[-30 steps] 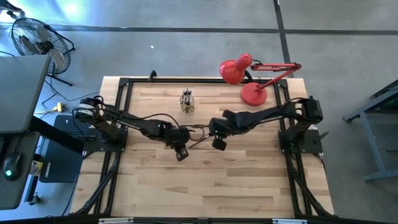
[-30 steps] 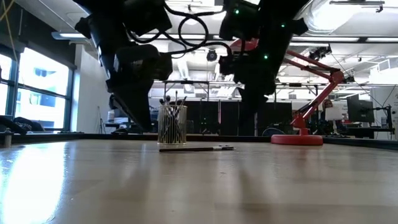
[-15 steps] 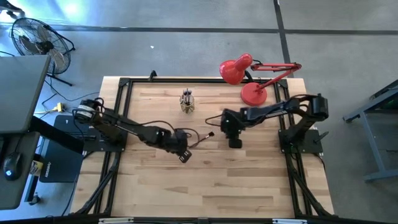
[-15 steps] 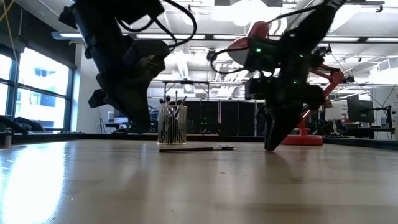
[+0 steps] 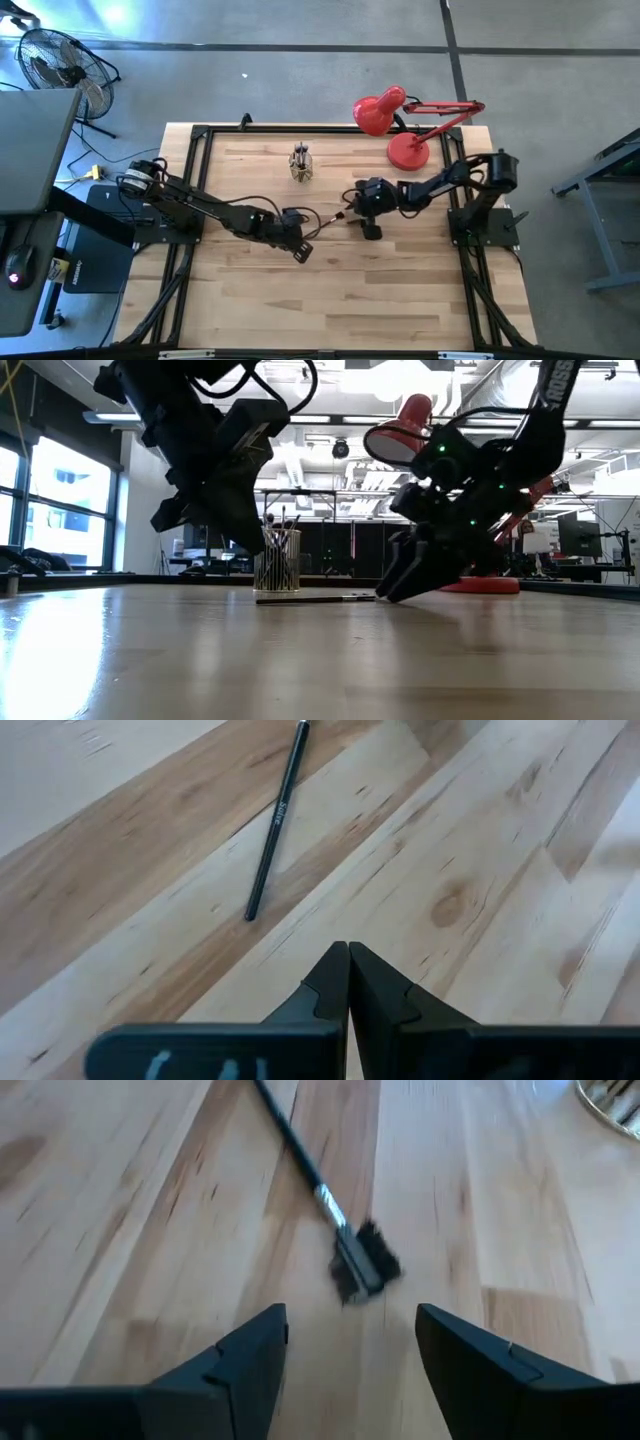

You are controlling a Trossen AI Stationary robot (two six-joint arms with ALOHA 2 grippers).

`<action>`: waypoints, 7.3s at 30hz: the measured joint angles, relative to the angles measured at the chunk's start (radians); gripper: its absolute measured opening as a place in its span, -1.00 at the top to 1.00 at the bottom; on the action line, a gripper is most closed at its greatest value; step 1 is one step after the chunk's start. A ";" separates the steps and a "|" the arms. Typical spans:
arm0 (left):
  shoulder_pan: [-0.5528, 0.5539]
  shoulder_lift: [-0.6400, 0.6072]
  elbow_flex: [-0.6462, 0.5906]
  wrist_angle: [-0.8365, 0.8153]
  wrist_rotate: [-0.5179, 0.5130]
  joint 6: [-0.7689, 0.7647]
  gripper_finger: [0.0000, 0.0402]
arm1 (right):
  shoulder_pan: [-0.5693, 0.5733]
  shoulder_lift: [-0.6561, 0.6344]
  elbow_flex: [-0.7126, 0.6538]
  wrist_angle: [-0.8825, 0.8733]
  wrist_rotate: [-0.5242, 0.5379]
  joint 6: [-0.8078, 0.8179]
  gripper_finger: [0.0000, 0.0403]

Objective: Put items in baskets/containers
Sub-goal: Put the lash brush into the wire organizer

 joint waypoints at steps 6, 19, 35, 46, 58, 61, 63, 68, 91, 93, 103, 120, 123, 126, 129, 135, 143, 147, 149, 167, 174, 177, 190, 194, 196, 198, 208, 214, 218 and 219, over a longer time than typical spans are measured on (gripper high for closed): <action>0.000 0.000 0.000 0.004 -0.003 -0.001 1.00 | -0.004 0.106 0.054 0.056 -0.009 0.009 -0.07; 0.000 0.000 0.000 0.012 -0.007 0.009 1.00 | 0.000 0.142 0.061 0.050 -0.053 -0.028 0.67; 0.038 0.001 0.020 0.045 -0.100 0.185 0.99 | -0.001 0.037 0.054 -0.002 -0.014 -0.029 0.95; 0.132 0.001 0.105 0.036 -0.019 0.533 0.99 | 0.024 -0.025 0.055 -0.027 -0.029 -0.024 1.00; 0.199 0.076 0.192 -0.058 0.107 0.750 0.57 | 0.052 -0.028 0.109 -0.064 -0.036 0.021 1.00; 0.197 0.124 0.236 -0.123 0.085 0.804 0.43 | 0.052 -0.029 0.167 -0.115 -0.045 0.018 1.00; 0.197 0.138 0.265 -0.192 0.078 0.830 0.37 | 0.052 -0.029 0.213 -0.171 -0.052 0.016 1.00; 0.197 0.185 0.306 -0.284 0.012 0.872 0.34 | 0.055 -0.029 0.317 -0.300 -0.058 -0.003 1.00; 0.196 0.182 0.315 -0.332 0.132 0.822 0.93 | 0.105 -0.030 0.432 -0.433 -0.050 -0.005 0.98; 0.196 0.182 0.314 -0.330 0.134 0.801 0.94 | 0.105 -0.030 0.432 -0.435 -0.032 0.024 0.95; 0.204 0.183 0.314 -0.332 0.101 0.653 0.96 | 0.057 -0.136 0.433 -0.633 0.028 0.041 0.42; 0.196 -0.062 -0.060 0.233 -0.003 0.573 0.96 | 0.016 -0.630 0.133 -0.680 0.132 0.478 0.21; 0.196 -0.111 -0.195 0.593 -0.025 0.557 0.96 | 0.048 -0.644 -0.006 -0.328 0.092 0.643 0.26; 0.196 -0.125 -0.289 0.918 -0.028 0.524 0.96 | 0.106 -0.622 -0.105 0.065 0.121 0.693 0.30; 0.196 -0.126 -0.326 1.116 -0.025 0.501 0.96 | 0.175 -0.586 -0.109 0.284 0.266 0.707 0.35; 0.196 -0.126 -0.297 1.135 -0.021 0.526 0.96 | 0.262 -0.461 0.107 0.158 0.472 0.696 0.38; 0.195 -0.161 -0.247 1.040 0.062 0.597 0.96 | 0.300 -0.265 0.444 -0.123 0.577 0.689 0.38; 0.196 -0.227 -0.247 0.911 0.090 0.648 0.96 | 0.306 -0.232 0.535 -0.250 0.629 0.748 0.38; 0.196 -0.270 -0.247 0.858 0.102 0.679 0.96 | 0.308 -0.219 0.553 -0.245 0.642 0.761 0.38; 0.196 -0.381 -0.247 0.698 0.129 0.734 0.94 | 0.307 -0.196 0.554 -0.107 0.635 0.745 0.52; 0.196 -0.380 -0.247 0.687 0.129 0.738 0.90 | 0.308 -0.193 0.554 -0.103 0.630 0.728 0.90; 0.196 -0.380 -0.247 0.684 0.135 0.734 0.83 | 0.307 -0.193 0.554 -0.103 0.622 0.722 0.89; 0.197 -0.390 -0.247 0.549 0.133 0.763 0.46 | 0.307 -0.193 0.553 -0.129 0.641 0.734 0.95; 0.197 -0.446 -0.247 0.471 0.082 0.820 0.40 | 0.296 -0.193 0.553 -0.162 0.641 0.731 0.93; 0.197 -0.491 -0.247 0.424 0.028 0.850 0.39 | 0.280 -0.193 0.553 -0.185 0.641 0.732 0.90; 0.197 -0.540 -0.245 0.376 -0.039 0.870 0.38 | 0.253 -0.193 0.553 -0.197 0.638 0.723 0.89; 0.197 -0.800 -0.246 0.037 -0.286 0.872 0.38 | -0.003 -0.193 0.553 -0.181 0.413 0.591 0.95; 0.197 -0.872 -0.246 -0.034 -0.385 0.872 0.38 | -0.110 -0.191 0.553 -0.108 0.331 0.493 0.95; 0.197 -0.880 -0.247 -0.051 -0.516 0.872 0.38 | -0.148 -0.148 0.555 -0.040 0.254 0.466 0.95; 0.198 -0.879 -0.247 -0.054 -0.537 0.872 0.38 | -0.149 -0.130 0.559 -0.027 0.246 0.464 0.95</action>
